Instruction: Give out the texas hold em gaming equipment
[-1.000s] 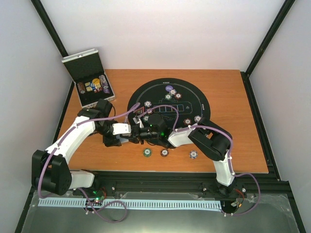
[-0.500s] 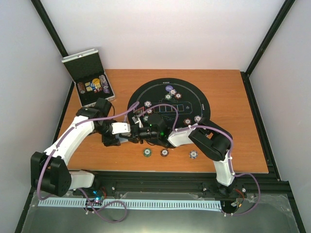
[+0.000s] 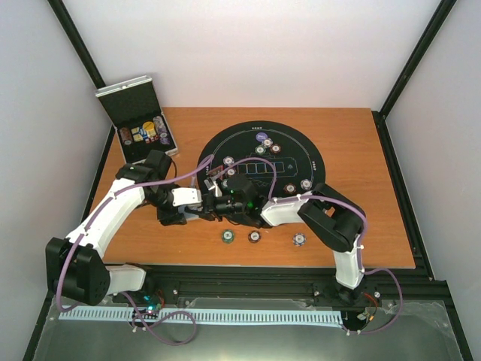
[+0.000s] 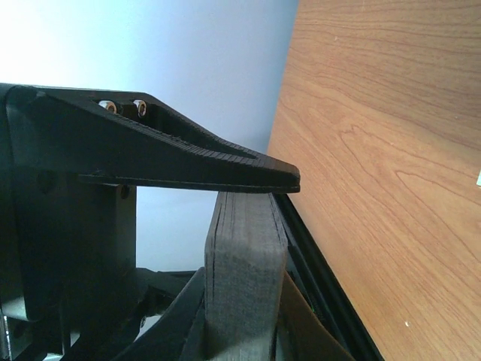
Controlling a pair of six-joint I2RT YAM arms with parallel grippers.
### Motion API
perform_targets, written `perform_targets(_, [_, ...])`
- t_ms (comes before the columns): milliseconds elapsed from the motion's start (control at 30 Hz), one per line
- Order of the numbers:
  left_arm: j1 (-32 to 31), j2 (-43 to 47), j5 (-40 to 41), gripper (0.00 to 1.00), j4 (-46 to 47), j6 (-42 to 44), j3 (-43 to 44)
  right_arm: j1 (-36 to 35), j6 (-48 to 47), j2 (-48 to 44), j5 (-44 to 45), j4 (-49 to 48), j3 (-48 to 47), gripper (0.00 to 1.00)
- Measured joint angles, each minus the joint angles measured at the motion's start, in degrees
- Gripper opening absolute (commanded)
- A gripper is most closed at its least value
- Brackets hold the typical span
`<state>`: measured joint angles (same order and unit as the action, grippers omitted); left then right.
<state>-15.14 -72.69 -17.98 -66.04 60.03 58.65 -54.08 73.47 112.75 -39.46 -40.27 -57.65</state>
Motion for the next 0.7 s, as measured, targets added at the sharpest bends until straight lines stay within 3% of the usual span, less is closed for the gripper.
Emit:
perform_targets(67, [0.0,0.0,-0.2,0.01,0.0,-0.2,0.0,0.0,-0.6,-0.5,0.3,1.2,-0.1,0.03])
perform_targets(267, [0.0,1.3,-0.5,0.01,0.2,-0.5,0.0,0.0,-1.8,-1.8,1.0,3.0,-0.2,0.04])
perform_targets(467, [-0.2,2.9,-2.1,0.01,0.2,-1.5,0.0,0.0,-2.6,-4.2,1.6,3.9,1.2,0.33])
perform_targets(700, [-0.3,3.0,-3.5,0.01,0.0,-2.6,0.0,0.5,-4.7,-5.8,2.2,6.7,2.6,0.46])
